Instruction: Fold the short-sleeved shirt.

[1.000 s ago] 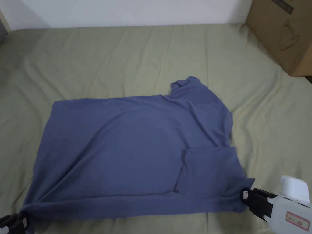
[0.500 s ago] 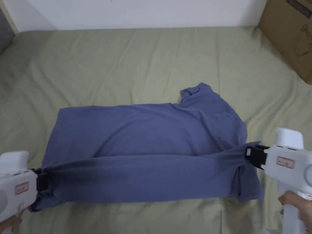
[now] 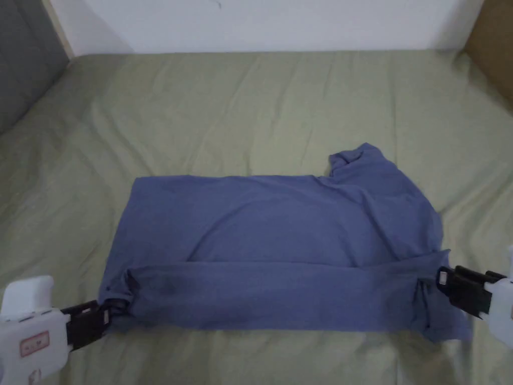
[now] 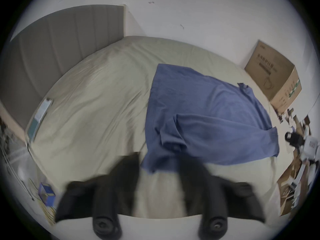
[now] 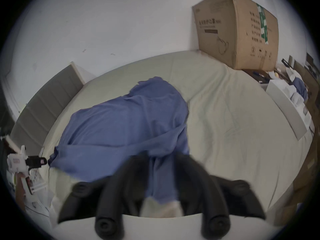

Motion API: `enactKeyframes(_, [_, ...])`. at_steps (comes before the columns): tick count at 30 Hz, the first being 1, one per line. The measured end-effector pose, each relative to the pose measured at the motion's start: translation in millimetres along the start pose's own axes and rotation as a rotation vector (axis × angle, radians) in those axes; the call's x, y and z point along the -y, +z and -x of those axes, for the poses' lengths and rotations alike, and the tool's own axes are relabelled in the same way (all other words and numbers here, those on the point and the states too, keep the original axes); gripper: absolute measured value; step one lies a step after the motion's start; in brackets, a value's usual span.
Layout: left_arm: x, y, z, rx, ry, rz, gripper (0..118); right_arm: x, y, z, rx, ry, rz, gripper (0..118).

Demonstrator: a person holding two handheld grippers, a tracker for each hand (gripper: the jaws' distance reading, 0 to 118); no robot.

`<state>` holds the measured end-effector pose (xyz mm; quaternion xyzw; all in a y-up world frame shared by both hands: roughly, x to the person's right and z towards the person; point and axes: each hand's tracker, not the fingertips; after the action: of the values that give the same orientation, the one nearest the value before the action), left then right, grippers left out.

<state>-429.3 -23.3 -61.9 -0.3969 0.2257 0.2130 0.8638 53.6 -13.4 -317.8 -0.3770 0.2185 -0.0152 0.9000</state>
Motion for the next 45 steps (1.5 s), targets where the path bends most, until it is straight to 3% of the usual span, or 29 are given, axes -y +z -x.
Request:
enactKeyframes(1, [11, 6, 1, 0.013, 0.034, -0.013, 0, 7, 9, 2, -0.019, 0.007, 0.000, 13])
enactKeyframes(3, [28, 5, 11, 0.081, 0.076, -0.013, 0, 21, 22, 7, -0.040, 0.003, 0.011, 0])
enactKeyframes(7, [35, -6, 21, 0.047, 0.075, 0.013, 3, 42, 32, 14, -0.110, -0.047, 0.056, 0])
enactKeyframes(8, [32, -7, 21, 0.040, 0.072, 0.004, 22, 44, 31, 16, -0.109, -0.052, 0.054, 0])
enactKeyframes(9, [28, -8, 19, 0.026, 0.049, -0.008, 58, 47, 31, 17, -0.107, -0.053, 0.063, 0])
enactKeyframes(10, [23, -11, 18, 0.032, 0.034, -0.010, 104, 49, 31, 18, -0.111, -0.045, 0.072, 0])
enactKeyframes(11, [17, -20, 20, 0.034, 0.025, 0.001, 116, 51, 29, 19, -0.109, -0.039, 0.077, 0])
enactKeyframes(16, [6, -63, 20, 0.014, 0.035, 0.023, 116, 54, 22, 21, -0.111, -0.051, 0.108, 0])
enactKeyframes(18, [7, -83, 20, -0.036, 0.029, 0.089, 110, 55, 20, 19, -0.113, -0.056, 0.115, 0])
enactKeyframes(19, [9, -90, 19, -0.036, 0.024, 0.098, 94, 55, 18, 17, -0.106, -0.056, 0.118, 0])
enactKeyframes(20, [9, -89, 14, -0.161, -0.025, 0.091, 84, 56, 15, 13, -0.091, -0.055, 0.124, 0])
enactKeyframes(21, [8, -81, 11, -0.127, -0.068, 0.060, 75, 56, 12, 10, -0.081, -0.052, 0.125, 0])
enactKeyframes(22, [6, -76, 9, -0.108, -0.090, 0.033, 48, 57, 9, 7, -0.059, -0.046, 0.123, 15])
enactKeyframes(23, [7, -75, 9, -0.121, -0.088, 0.029, 29, 58, 3, 3, -0.028, -0.042, 0.124, 43])
enactKeyframes(24, [4, -74, 11, -0.098, -0.086, 0.031, 16, 58, -4, -2, -0.026, -0.043, 0.133, 83])
enactKeyframes(25, [1, -75, 12, -0.053, -0.074, 0.043, 11, 57, -11, -5, -0.015, -0.045, 0.142, 111])
enactKeyframes(26, [-1, -73, 8, -0.027, -0.052, 0.051, 11, 56, -17, -9, -0.003, -0.058, 0.137, 113])
enactKeyframes(30, [-5, -68, 3, -0.056, -0.067, 0.049, 11, 48, -50, -23, 0.025, -0.106, 0.108, 109])
enactKeyframes(33, [-7, -62, -1, -0.041, -0.062, 0.057, 11, 48, -87, -32, 0.046, -0.135, 0.213, 94])
enactKeyframes(34, [-8, -60, -1, -0.038, -0.066, 0.063, 11, 47, -84, -28, 0.110, -0.150, 0.214, 89])
enactKeyframes(35, [-7, -56, -4, -0.037, -0.070, 0.066, 11, 45, -75, -23, 0.070, -0.114, 0.167, 76])
enactKeyframes(37, [-8, -51, -6, -0.027, -0.081, 0.068, 11, 45, -67, -17, 0.110, 0.029, 0.181, 43])
enactKeyframes(38, [-9, -50, -8, -0.028, -0.097, 0.076, 11, 46, -64, -15, 0.079, 0.072, 0.178, 29])
enactKeyframes(39, [-10, -50, -9, -0.030, -0.114, 0.079, 11, 44, -62, -12, 0.058, 0.063, 0.187, 14])
enactKeyframes(41, [-11, -44, -13, -0.040, -0.135, 0.078, 11, 38, -53, -1, -0.007, 0.050, 0.188, 13])
enactKeyframes(43, [-11, -38, -11, -0.038, -0.143, 0.068, 11, 35, -43, 9, 0.050, 0.109, 0.148, 13])
enactKeyframes(45, [-10, -27, -5, -0.009, -0.124, 0.065, 11, 29, -27, 7, 0.028, 0.080, 0.145, 13])
